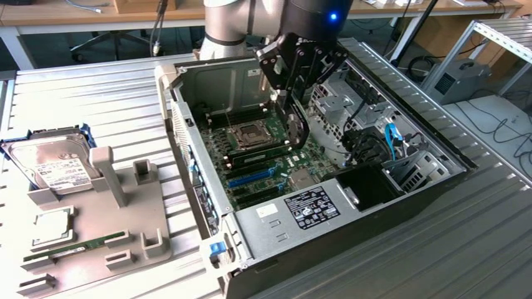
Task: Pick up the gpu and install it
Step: 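Pick up the gpu and move the gpu toward the slot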
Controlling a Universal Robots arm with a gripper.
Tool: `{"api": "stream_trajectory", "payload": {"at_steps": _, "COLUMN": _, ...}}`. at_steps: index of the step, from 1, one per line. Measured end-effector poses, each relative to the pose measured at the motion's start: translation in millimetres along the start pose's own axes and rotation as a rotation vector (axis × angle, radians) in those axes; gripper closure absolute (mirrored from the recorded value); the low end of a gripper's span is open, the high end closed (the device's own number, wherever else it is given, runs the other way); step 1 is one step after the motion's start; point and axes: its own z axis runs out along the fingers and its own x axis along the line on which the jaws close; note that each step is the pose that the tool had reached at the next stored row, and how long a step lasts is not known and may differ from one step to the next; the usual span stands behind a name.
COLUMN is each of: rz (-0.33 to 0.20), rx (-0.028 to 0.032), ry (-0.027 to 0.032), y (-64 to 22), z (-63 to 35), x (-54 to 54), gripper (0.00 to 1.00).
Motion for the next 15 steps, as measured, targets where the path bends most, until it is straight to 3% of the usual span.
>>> {"api": "stream_trajectory", "payload": {"at_steps": 3, "rz": 0.0, "rx": 0.0, "ry": 0.0, "y": 0.4, "z": 1.7, "x": -6.1, "gripper": 0.74}}
{"api": "stream_trajectory", "payload": {"at_steps": 4, "rz": 0.0, "rx": 0.0, "ry": -0.0001, "y": 1.0, "z": 3.7, "x": -14.0, "gripper": 0.74}}
{"api": "stream_trajectory", "payload": {"at_steps": 15, "rz": 0.0, "rx": 0.0, "ry": 0.0, "y": 2.1, "z": 8.0, "x": -29.8, "gripper": 0.74}}
